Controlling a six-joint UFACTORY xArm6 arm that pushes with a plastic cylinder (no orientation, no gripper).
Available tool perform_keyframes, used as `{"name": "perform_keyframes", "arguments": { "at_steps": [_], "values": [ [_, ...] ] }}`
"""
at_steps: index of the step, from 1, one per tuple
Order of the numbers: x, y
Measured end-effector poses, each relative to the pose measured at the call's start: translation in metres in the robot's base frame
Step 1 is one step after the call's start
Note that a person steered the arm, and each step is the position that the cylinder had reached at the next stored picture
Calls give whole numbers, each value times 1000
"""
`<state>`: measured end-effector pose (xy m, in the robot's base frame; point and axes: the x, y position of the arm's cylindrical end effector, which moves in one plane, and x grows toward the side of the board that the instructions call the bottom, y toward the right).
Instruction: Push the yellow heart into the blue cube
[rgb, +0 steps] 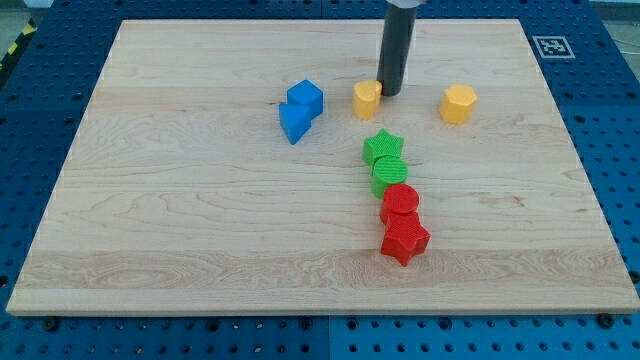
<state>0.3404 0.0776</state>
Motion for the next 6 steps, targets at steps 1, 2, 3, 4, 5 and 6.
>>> {"name": "perform_keyframes", "arguments": {
  "at_steps": [1,2,3,4,5,6],
  "values": [
    [0,-27],
    [8,-12],
    [34,-2],
    [40,-15],
    [40,-37],
    [40,-43]
  ]
}}
